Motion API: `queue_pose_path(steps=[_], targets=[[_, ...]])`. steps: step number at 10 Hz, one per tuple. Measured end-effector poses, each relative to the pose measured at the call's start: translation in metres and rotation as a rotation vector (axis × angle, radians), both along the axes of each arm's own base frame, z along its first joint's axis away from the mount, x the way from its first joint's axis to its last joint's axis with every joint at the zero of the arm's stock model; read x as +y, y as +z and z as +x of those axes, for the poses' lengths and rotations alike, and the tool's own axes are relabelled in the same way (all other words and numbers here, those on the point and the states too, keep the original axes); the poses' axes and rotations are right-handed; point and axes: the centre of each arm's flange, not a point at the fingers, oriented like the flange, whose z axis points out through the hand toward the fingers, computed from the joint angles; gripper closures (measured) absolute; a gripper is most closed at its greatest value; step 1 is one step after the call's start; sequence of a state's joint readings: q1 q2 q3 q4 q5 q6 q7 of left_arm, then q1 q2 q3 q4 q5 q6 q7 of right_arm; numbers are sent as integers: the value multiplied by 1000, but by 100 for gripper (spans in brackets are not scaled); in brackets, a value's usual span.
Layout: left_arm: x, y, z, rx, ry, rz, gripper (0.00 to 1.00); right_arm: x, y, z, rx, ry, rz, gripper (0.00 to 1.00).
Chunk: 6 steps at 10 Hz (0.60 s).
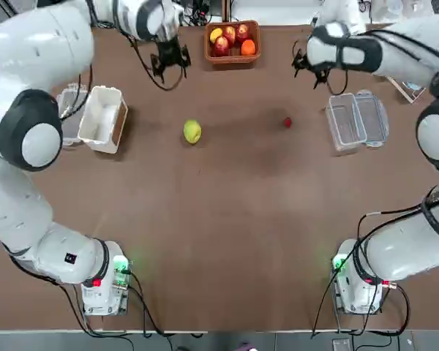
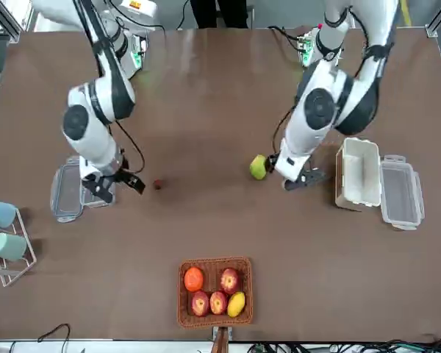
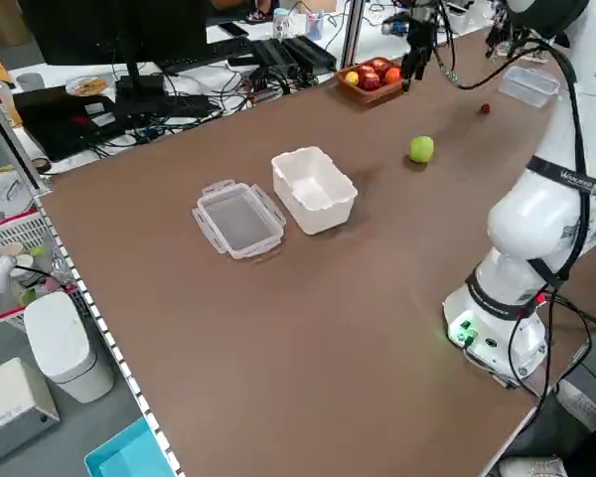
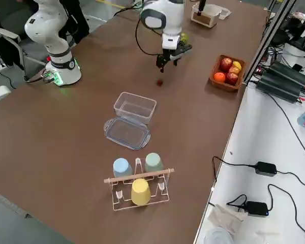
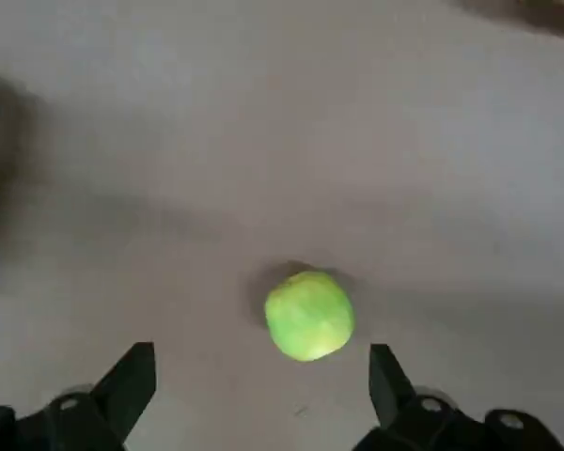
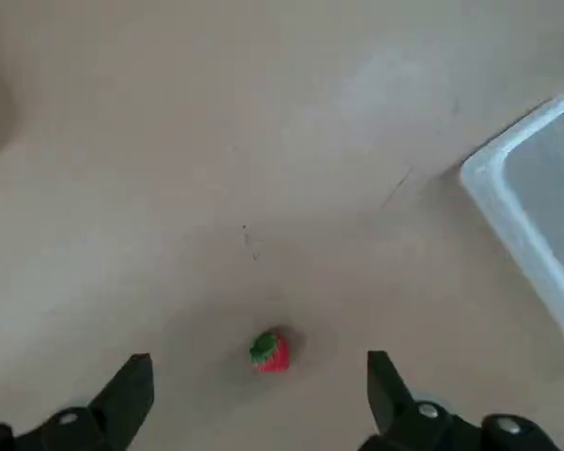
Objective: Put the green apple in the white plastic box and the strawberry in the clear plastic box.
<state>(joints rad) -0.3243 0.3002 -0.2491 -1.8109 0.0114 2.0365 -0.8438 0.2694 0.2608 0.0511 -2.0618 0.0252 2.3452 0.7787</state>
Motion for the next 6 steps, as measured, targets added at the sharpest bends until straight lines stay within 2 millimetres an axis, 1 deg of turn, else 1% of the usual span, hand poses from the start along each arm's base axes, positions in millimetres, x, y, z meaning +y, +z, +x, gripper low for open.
queue_pose_path(steps=[1, 2, 3, 4, 6], targets=[[-12, -19, -12, -15, 17, -10, 0, 16, -28, -9, 17, 19, -4, 0], [-18, -38, -19, -23, 30, -19, 0, 29, -53, -19, 17, 36, -4, 0], [-21, -59, -24, -10, 34, -17, 0, 32, -72, -31, 14, 46, -4, 0], [-23, -80, -29, 16, 42, -5, 0, 32, -83, -41, 18, 53, -7, 0], [-35, -111, -37, 35, 128, 3, 0, 39, -91, -52, 16, 69, -7, 0]])
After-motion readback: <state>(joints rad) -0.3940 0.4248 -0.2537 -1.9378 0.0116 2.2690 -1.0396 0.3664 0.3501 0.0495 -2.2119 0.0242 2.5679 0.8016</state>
